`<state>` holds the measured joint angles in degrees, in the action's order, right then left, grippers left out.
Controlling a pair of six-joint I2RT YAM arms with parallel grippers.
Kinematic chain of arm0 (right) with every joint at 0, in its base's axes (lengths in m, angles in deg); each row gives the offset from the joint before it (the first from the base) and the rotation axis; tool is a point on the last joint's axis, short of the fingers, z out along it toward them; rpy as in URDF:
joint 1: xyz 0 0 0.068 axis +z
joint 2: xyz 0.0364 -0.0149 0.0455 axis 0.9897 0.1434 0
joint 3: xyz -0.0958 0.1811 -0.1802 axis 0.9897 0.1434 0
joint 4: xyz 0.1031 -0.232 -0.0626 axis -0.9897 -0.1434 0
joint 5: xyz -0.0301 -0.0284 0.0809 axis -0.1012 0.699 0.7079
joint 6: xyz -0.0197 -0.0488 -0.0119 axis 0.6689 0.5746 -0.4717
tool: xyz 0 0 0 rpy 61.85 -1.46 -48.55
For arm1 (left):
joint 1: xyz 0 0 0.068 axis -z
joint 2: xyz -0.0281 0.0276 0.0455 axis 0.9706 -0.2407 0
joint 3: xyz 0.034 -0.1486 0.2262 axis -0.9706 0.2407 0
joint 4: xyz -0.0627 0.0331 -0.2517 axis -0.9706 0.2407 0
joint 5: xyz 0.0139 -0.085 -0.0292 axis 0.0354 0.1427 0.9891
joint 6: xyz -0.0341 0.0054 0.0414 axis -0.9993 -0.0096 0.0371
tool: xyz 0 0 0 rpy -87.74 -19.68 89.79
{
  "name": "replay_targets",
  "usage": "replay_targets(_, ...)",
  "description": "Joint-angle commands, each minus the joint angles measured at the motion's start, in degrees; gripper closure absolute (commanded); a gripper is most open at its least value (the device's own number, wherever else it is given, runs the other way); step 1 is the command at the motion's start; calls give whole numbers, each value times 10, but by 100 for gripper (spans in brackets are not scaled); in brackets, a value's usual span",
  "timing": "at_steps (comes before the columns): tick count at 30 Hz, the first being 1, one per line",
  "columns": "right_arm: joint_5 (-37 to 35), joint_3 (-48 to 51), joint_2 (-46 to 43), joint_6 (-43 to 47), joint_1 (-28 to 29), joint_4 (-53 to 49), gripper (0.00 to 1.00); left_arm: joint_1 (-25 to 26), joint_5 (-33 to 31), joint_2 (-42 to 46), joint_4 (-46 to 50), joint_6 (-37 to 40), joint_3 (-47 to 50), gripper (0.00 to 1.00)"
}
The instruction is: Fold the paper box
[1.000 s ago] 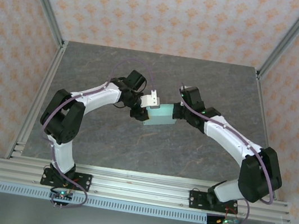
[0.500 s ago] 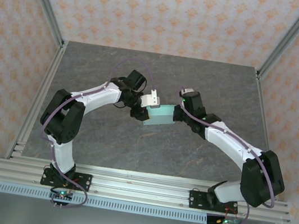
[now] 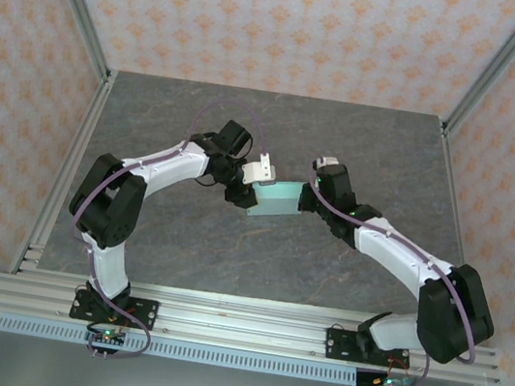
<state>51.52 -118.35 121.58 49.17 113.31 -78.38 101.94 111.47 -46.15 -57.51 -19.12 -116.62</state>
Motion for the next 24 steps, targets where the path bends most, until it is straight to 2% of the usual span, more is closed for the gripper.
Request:
replay_targets(1,-49,-1,-8,-23,3,-91,100,-24,-85,15,22,-65,7,50)
replay_targets(9,-54,-17,-4,-33,12,-98,100,-23,-66,42,6,-92,14,35)
replay_targets(13,-55,-28,-2,-35,15,-104,100,-23,-54,62,-3,-102,26,32)
replay_targets(18,-60,-44,-5,-34,18,-116,100,-23,-53,103,-6,-125,47,31)
replay_targets(24,-63,-50,-6,-34,19,-124,100,-16,-69,153,-42,-220,73,37)
